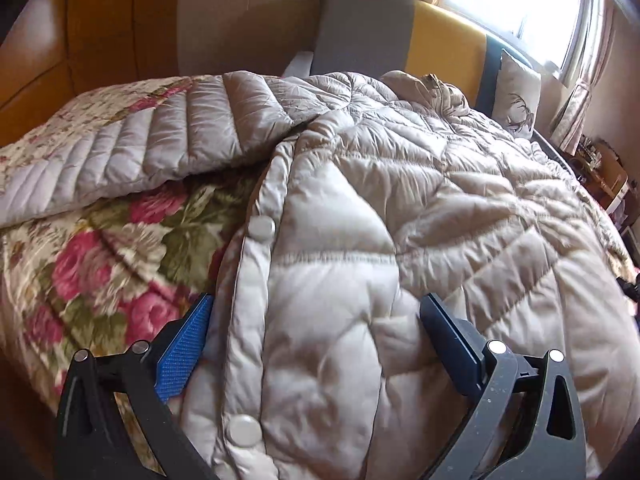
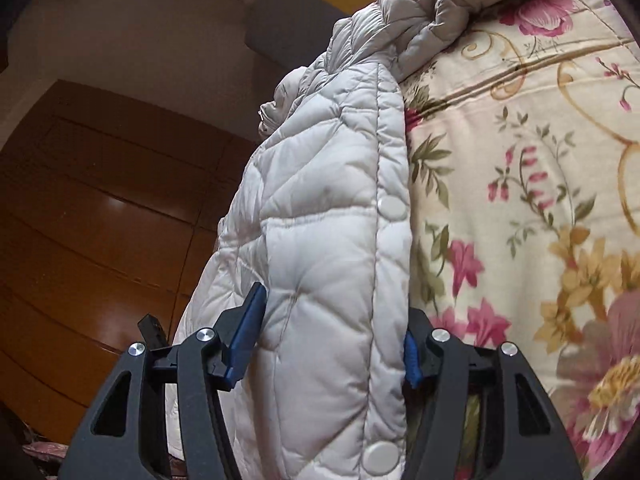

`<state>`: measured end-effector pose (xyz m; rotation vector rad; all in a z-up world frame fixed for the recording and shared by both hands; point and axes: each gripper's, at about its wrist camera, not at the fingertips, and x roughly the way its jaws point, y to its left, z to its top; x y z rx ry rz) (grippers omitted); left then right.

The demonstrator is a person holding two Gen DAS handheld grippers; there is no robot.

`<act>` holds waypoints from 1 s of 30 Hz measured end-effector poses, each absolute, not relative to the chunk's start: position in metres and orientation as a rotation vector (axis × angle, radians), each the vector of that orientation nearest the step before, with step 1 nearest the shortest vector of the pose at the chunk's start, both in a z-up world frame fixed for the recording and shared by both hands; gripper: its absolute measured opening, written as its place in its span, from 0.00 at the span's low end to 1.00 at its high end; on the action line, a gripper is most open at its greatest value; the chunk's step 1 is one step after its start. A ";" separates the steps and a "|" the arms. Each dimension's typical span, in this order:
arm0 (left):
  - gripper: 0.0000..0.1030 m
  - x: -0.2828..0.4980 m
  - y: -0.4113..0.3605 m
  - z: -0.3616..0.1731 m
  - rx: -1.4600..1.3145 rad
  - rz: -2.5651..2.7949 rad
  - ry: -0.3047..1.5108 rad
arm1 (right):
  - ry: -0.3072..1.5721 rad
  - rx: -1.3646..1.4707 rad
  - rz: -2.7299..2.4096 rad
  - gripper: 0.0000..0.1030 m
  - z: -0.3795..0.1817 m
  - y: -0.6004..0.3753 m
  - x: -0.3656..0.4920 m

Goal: Fold large clothes

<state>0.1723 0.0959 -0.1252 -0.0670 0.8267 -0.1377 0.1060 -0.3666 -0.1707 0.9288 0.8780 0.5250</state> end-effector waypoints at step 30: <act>0.97 0.175 0.109 -0.122 -0.165 -0.109 0.852 | 0.755 -0.008 -0.028 0.98 -0.070 -0.260 0.227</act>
